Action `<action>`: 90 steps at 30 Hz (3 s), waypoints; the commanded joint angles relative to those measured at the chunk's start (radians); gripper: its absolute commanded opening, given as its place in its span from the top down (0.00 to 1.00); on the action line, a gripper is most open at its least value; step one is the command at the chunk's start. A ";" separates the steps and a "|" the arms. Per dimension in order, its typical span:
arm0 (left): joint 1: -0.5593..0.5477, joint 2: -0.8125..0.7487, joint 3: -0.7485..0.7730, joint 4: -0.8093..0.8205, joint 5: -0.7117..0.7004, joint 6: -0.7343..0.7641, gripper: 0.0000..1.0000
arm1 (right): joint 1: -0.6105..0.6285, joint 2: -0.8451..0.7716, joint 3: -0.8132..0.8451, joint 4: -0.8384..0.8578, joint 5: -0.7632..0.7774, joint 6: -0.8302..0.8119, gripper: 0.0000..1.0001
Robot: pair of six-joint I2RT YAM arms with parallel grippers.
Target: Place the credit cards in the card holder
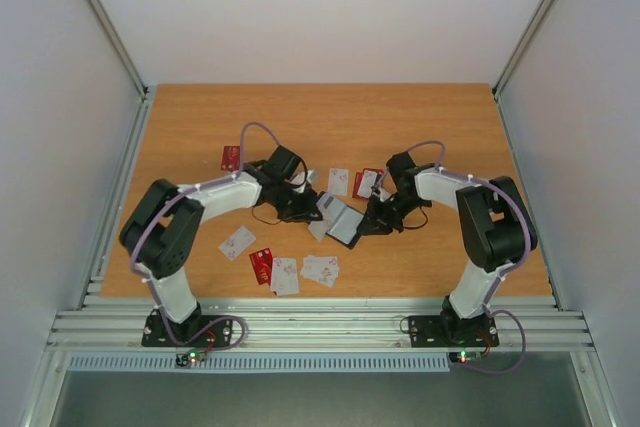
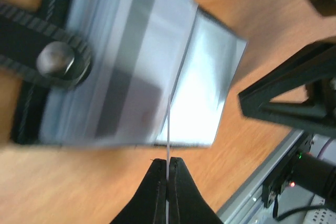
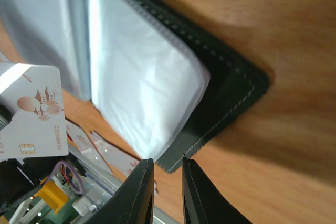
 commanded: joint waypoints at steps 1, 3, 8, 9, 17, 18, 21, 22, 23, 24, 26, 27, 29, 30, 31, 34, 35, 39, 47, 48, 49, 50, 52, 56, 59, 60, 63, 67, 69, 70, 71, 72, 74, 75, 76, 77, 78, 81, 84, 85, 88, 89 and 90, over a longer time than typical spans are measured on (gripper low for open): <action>0.019 -0.116 -0.101 -0.122 -0.015 0.101 1.00 | 0.001 -0.089 -0.001 -0.056 0.051 -0.016 0.82; 0.019 -0.160 -0.150 -0.121 -0.011 0.096 1.00 | 0.001 -0.110 -0.005 -0.061 0.054 -0.007 0.82; 0.023 -0.250 -0.263 -0.103 -0.086 0.025 0.99 | 0.001 -0.150 -0.033 -0.044 0.068 0.026 0.82; 0.025 -0.254 -0.276 -0.102 -0.097 0.010 0.99 | 0.001 -0.157 -0.043 -0.036 0.073 0.044 0.81; 0.043 -0.320 -0.301 -0.160 -0.146 -0.006 0.68 | 0.001 -0.208 -0.164 0.075 0.105 0.211 0.69; 0.043 -0.329 -0.290 -0.178 -0.155 0.004 0.63 | 0.001 -0.214 -0.178 0.092 0.108 0.229 0.67; 0.044 -0.325 -0.231 -0.230 -0.181 0.062 0.48 | 0.001 -0.230 -0.199 0.131 0.116 0.272 0.65; 0.044 -0.314 -0.203 -0.249 -0.195 0.082 0.43 | 0.001 -0.232 -0.203 0.134 0.120 0.279 0.65; 0.043 -0.293 -0.161 -0.272 -0.205 0.115 0.40 | 0.001 -0.236 -0.203 0.136 0.126 0.285 0.65; 0.043 -0.278 -0.129 -0.288 -0.212 0.136 0.38 | 0.001 -0.240 -0.205 0.136 0.131 0.288 0.65; 0.034 -0.219 -0.045 -0.336 -0.249 0.197 0.34 | 0.001 -0.246 -0.205 0.133 0.140 0.289 0.64; 0.027 -0.192 -0.002 -0.360 -0.275 0.219 0.31 | 0.001 -0.248 -0.204 0.131 0.142 0.290 0.64; 0.015 -0.139 0.079 -0.401 -0.327 0.270 0.29 | 0.001 -0.250 -0.200 0.126 0.149 0.289 0.63; 0.011 -0.114 0.120 -0.419 -0.357 0.300 0.29 | 0.001 -0.250 -0.199 0.125 0.150 0.289 0.63; 0.006 -0.085 0.157 -0.435 -0.374 0.321 0.29 | 0.001 -0.250 -0.197 0.122 0.152 0.289 0.63; -0.009 -0.007 0.251 -0.475 -0.413 0.370 0.28 | -0.001 -0.250 -0.188 0.110 0.159 0.285 0.59; -0.016 0.015 0.278 -0.490 -0.428 0.386 0.28 | -0.003 -0.250 -0.186 0.104 0.161 0.284 0.59; -0.045 0.079 0.348 -0.515 -0.491 0.434 0.29 | -0.018 -0.252 -0.185 0.095 0.160 0.277 0.58; -0.102 0.161 0.415 -0.506 -0.621 0.485 0.34 | -0.040 -0.241 -0.180 0.097 0.141 0.265 0.58; -0.112 0.170 0.423 -0.505 -0.644 0.492 0.36 | -0.041 -0.238 -0.179 0.098 0.139 0.263 0.57; -0.123 0.182 0.432 -0.505 -0.675 0.505 0.37 | -0.043 -0.235 -0.177 0.097 0.136 0.260 0.57; -0.132 0.194 0.438 -0.505 -0.706 0.513 0.38 | -0.044 -0.234 -0.176 0.096 0.135 0.259 0.57; -0.147 0.222 0.453 -0.510 -0.756 0.536 0.41 | -0.047 -0.233 -0.175 0.096 0.131 0.257 0.57; -0.160 0.236 0.453 -0.494 -0.831 0.542 0.48 | -0.055 -0.229 -0.168 0.086 0.125 0.246 0.57; -0.162 0.251 0.457 -0.481 -0.874 0.547 0.54 | -0.060 -0.228 -0.169 0.081 0.123 0.239 0.57; -0.164 0.255 0.458 -0.475 -0.882 0.548 0.56 | -0.061 -0.226 -0.172 0.081 0.121 0.236 0.58; -0.164 0.256 0.452 -0.448 -0.882 0.552 0.62 | -0.063 -0.217 -0.170 0.078 0.113 0.232 0.58; -0.166 0.253 0.449 -0.420 -0.844 0.558 0.65 | -0.063 -0.215 -0.158 0.068 0.111 0.223 0.58; -0.167 0.244 0.441 -0.398 -0.822 0.560 0.68 | -0.065 -0.213 -0.150 0.061 0.112 0.219 0.58; -0.167 0.240 0.436 -0.387 -0.809 0.559 0.70 | -0.065 -0.213 -0.148 0.058 0.112 0.216 0.58; -0.167 0.238 0.432 -0.378 -0.800 0.558 0.72 | -0.065 -0.214 -0.147 0.057 0.112 0.214 0.58; -0.167 0.236 0.429 -0.370 -0.792 0.558 0.75 | -0.066 -0.216 -0.146 0.055 0.112 0.212 0.58; -0.167 0.235 0.424 -0.359 -0.780 0.556 0.83 | -0.065 -0.218 -0.149 0.052 0.112 0.210 0.58; -0.167 0.234 0.423 -0.356 -0.773 0.556 0.87 | -0.066 -0.218 -0.150 0.052 0.112 0.209 0.58; -0.167 0.233 0.420 -0.353 -0.766 0.555 0.91 | -0.066 -0.218 -0.152 0.051 0.112 0.209 0.58; -0.167 0.226 0.414 -0.349 -0.754 0.553 0.95 | -0.066 -0.220 -0.153 0.050 0.113 0.209 0.58; -0.167 0.220 0.408 -0.344 -0.742 0.551 0.98 | -0.066 -0.221 -0.152 0.048 0.117 0.211 0.58; -0.167 0.203 0.389 -0.352 -0.689 0.534 1.00 | -0.066 -0.227 -0.154 0.042 0.137 0.219 0.58; -0.167 0.167 0.350 -0.355 -0.620 0.502 1.00 | -0.068 -0.230 -0.167 0.063 0.132 0.231 0.57; -0.167 0.152 0.334 -0.353 -0.603 0.476 1.00 | -0.068 -0.230 -0.173 0.076 0.130 0.238 0.57; -0.167 0.106 0.273 -0.338 -0.560 0.410 1.00 | -0.069 -0.223 -0.201 0.126 0.119 0.264 0.56; -0.167 0.094 0.254 -0.330 -0.543 0.396 1.00 | -0.069 -0.216 -0.211 0.143 0.113 0.273 0.55; -0.167 0.086 0.241 -0.324 -0.526 0.380 1.00 | -0.072 -0.209 -0.223 0.160 0.108 0.282 0.54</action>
